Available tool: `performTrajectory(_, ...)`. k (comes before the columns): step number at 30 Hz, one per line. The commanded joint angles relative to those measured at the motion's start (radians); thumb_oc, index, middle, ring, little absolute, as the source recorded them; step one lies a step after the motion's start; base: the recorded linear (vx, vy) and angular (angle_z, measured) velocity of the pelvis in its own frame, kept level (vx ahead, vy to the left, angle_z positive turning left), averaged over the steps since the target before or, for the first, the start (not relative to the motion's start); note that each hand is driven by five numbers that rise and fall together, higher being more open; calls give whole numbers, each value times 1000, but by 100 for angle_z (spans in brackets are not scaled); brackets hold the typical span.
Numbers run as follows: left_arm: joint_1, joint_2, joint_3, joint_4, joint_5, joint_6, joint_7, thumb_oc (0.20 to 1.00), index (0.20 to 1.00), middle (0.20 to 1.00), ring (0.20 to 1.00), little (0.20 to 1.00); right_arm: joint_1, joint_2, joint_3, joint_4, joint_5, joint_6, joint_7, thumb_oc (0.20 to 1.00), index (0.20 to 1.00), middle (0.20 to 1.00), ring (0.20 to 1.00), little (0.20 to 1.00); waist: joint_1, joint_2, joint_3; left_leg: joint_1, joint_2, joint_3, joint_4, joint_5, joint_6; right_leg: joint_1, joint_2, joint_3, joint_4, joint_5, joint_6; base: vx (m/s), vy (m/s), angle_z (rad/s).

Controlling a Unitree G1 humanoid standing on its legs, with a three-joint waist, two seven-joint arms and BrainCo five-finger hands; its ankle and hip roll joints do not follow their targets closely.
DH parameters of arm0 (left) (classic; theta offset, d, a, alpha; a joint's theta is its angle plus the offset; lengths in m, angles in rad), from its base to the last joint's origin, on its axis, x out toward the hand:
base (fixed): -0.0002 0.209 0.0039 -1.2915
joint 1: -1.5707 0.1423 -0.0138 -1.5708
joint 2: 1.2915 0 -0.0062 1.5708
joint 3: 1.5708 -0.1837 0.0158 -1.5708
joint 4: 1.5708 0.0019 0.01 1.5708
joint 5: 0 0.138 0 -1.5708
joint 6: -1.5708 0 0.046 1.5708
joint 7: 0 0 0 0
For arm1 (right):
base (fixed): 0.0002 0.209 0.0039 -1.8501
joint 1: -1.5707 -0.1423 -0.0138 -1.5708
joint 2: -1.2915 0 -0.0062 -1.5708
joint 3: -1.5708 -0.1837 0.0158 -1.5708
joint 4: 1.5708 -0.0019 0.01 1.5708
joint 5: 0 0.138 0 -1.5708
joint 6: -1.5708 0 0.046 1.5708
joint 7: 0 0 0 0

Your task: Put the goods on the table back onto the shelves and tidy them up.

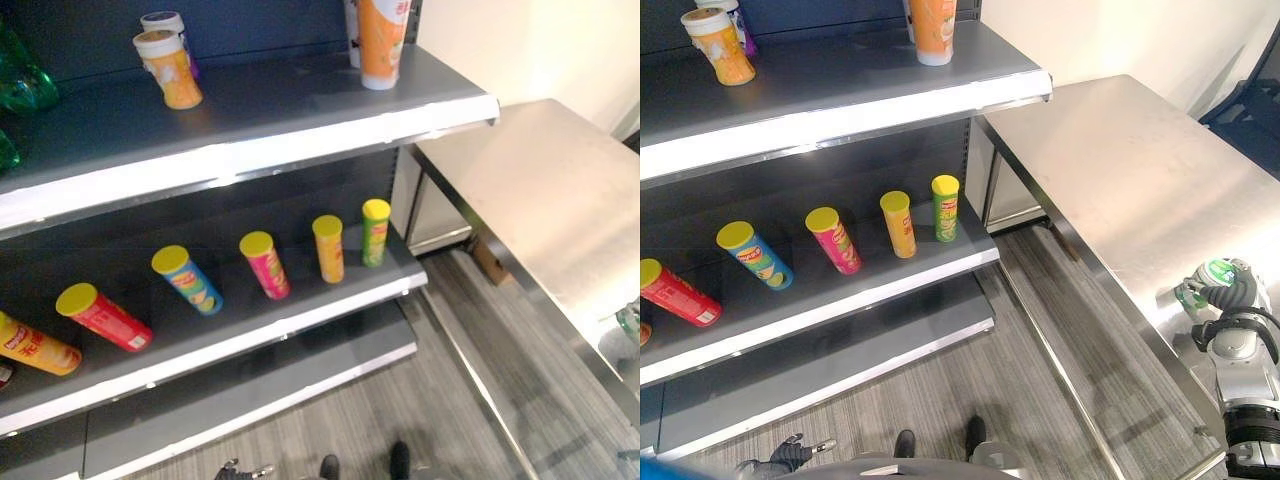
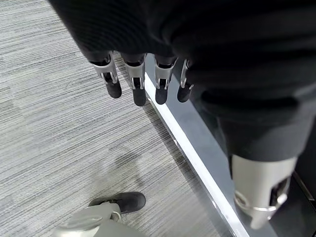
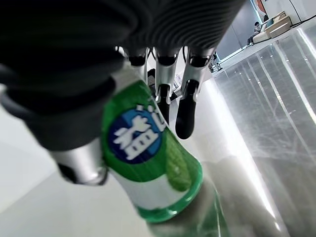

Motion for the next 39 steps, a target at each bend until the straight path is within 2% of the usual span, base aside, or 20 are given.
performTrajectory(1,-43,28,-18,49,-12,-1,9,1000,1000,1000,1000,1000,-33,-71,-13,-59,5,-26,-28,200,200,200,200,200,27,-27,-18,24,69,119,12,-96,-42,50,7,-14,18,-180,17,0,0,0)
performTrajectory(7,-40,27,-4,36,-15,-1,10,1000,1000,1000,1000,1000,2,-70,-73,-187,-23,-44,-53,200,200,200,200,200,28,-31,-20,26,76,111,12,-95,-48,58,15,-18,18,-191,10,7,-45,1)
performTrajectory(14,-29,28,17,20,-24,-7,7,1000,1000,1000,1000,1000,-7,-79,-95,-378,-10,-111,-34,200,200,200,200,200,46,-39,-15,21,88,82,12,-81,-57,67,32,-31,18,-208,-9,-2,-77,6)
performTrajectory(17,-22,25,25,16,-38,-13,3,1000,1000,1000,1000,1000,-30,-88,-82,-444,5,-140,-11,200,200,200,200,200,63,-43,-11,7,90,62,12,-66,-67,66,37,-50,18,-213,-16,-19,-66,20)
performTrajectory(18,-23,22,25,9,-48,-21,4,1000,1000,1000,1000,1000,-54,-105,-76,-470,16,-160,-7,200,200,200,200,200,73,-45,-4,-15,87,48,12,-51,-77,64,34,-81,18,-216,-18,-32,-42,51)
performTrajectory(19,-23,22,25,9,-48,-21,4,1000,1000,1000,1000,1000,-55,-105,-77,-470,16,-160,-7,200,200,200,200,200,70,-46,-4,-18,85,44,12,-48,-76,62,32,-85,18,-215,-18,-82,-10,67)
performTrajectory(21,-40,16,21,-7,-60,-24,2,1000,1000,1000,1000,1000,-64,-143,-100,-509,17,-164,-12,200,200,200,200,200,64,-57,10,-96,78,161,67,-36,-72,64,0,-176,18,-218,-10,-108,48,102)
performTrajectory(22,-44,18,20,-13,-60,-23,-1,1000,1000,1000,1000,1000,-71,-157,-105,-525,15,-161,-10,200,200,200,200,200,62,-57,12,-117,80,220,81,-36,-64,63,-6,-198,18,-215,-5,-20,71,197)
performTrajectory(23,-39,20,22,-15,-57,-23,-5,1000,1000,1000,1000,1000,-79,-169,-104,-538,12,-159,-6,200,200,200,200,200,67,-50,6,-110,86,247,74,-50,-67,68,-2,-199,18,-221,0,38,85,205)
performTrajectory(25,-26,21,29,-1,-46,-20,-4,1000,1000,1000,1000,1000,-107,-184,-95,-560,15,-158,2,200,200,200,200,200,78,-38,-12,-81,78,248,27,-46,-59,77,-4,-218,18,-222,6,114,141,116)
performTrajectory(30,-20,26,26,6,-42,-21,-6,1000,1000,1000,1000,1000,-168,-207,-61,-565,38,-160,9,200,200,200,200,200,89,-44,-29,-66,58,236,12,-51,-47,88,-27,-240,27,-225,16,78,130,21)
performTrajectory(36,-19,38,19,7,-36,-26,-8,1000,1000,1000,1000,1000,-263,-239,-4,-573,48,-167,5,200,200,200,200,200,112,-52,-37,-62,21,218,19,-73,-21,76,-72,-244,84,-231,37,59,197,8)
performTrajectory(37,-18,44,22,1,-37,-27,-4,1000,1000,1000,1000,1000,-281,-252,-5,-581,39,-166,-8,200,200,200,200,200,115,-52,-38,-58,1,210,14,-81,-6,57,-99,-240,132,-235,52,46,208,0)
performTrajectory(39,-18,46,24,-1,-36,-27,-3,1000,1000,1000,1000,1000,-283,-255,-4,-585,30,-162,-13,200,200,200,200,200,115,-51,-36,-54,-6,211,12,-85,1,46,-111,-233,158,-238,57,42,225,-2)
